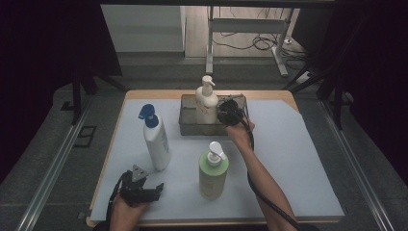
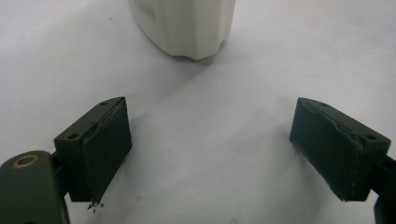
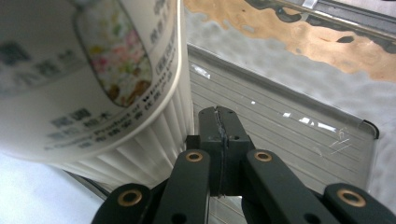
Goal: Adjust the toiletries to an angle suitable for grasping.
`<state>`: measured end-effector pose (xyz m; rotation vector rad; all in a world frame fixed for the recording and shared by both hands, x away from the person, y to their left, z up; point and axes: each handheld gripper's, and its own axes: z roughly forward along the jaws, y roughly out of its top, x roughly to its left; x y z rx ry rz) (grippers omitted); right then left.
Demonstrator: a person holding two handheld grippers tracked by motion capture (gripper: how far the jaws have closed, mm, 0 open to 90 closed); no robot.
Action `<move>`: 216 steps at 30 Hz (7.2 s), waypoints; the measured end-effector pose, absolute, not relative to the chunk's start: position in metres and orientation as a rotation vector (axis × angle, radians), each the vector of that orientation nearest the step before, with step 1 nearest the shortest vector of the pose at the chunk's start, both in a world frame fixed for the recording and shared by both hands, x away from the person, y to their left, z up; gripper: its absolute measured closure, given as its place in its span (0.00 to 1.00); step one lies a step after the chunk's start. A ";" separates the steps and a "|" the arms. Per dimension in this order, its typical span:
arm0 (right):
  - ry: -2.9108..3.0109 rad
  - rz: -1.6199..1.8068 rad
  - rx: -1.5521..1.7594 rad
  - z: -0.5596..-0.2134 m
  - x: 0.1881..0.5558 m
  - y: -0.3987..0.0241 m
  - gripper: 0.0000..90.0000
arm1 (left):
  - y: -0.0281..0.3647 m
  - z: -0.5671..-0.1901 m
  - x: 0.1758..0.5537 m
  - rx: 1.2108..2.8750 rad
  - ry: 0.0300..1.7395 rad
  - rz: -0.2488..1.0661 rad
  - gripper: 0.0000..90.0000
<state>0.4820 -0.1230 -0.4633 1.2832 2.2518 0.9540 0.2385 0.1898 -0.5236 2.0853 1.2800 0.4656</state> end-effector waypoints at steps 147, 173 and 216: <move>2.437 1.132 0.884 -0.402 0.390 -0.148 0.04 | 0.190 -0.524 0.238 2.085 1.280 0.467 0.14; 2.409 1.006 0.884 -0.411 0.346 -0.202 0.00 | 0.190 -0.524 0.238 2.087 1.276 0.468 0.14; 2.460 1.190 1.058 -0.479 0.273 -0.253 0.00 | 0.190 -0.524 0.238 2.084 1.280 0.470 0.14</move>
